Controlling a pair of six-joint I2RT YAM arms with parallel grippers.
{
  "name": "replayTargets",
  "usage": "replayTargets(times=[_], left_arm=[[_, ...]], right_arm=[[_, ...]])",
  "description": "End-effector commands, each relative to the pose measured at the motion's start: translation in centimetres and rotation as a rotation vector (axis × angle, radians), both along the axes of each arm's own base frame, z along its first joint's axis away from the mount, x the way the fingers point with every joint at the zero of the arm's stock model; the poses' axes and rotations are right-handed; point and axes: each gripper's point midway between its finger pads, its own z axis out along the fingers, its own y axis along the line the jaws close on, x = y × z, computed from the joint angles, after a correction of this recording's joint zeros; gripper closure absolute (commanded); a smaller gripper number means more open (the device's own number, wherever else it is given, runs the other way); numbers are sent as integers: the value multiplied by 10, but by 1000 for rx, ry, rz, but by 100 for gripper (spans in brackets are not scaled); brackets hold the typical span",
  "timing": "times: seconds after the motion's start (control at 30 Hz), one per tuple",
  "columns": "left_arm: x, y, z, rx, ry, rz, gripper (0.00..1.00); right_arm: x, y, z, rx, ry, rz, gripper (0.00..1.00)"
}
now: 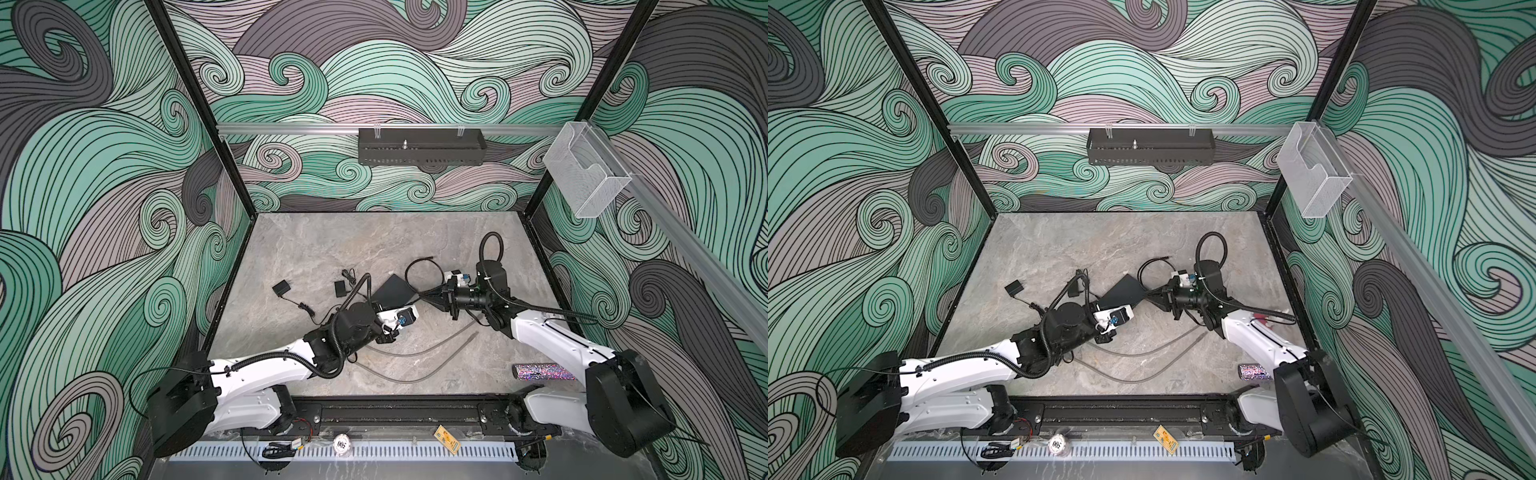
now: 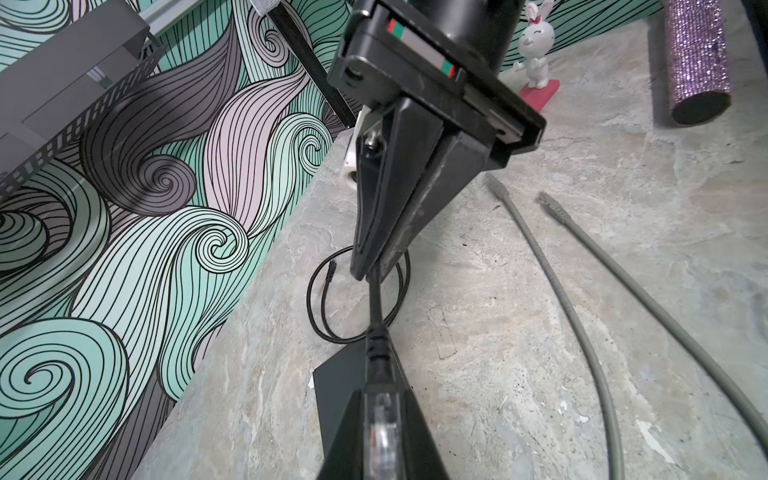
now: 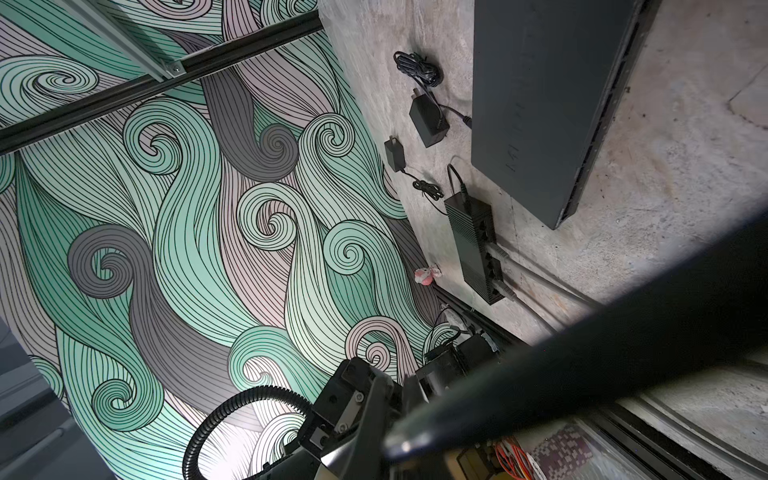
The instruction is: Insert the plug into the switch port
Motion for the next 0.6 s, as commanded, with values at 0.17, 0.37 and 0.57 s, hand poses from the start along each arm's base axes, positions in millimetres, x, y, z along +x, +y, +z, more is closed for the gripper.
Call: replayTargets(times=[0.17, 0.37, 0.57], left_arm=[[2, -2, 26, -40, -13, 10, 88], [0, 10, 19, 53, 50, 17, 88], [-23, 26, 24, 99, 234, -140, 88]], right_arm=[[-2, 1, 6, -16, -70, 30, 95], [-14, -2, 40, -143, -430, 207, 73], [-54, -20, 61, -318, -785, 404, 66]])
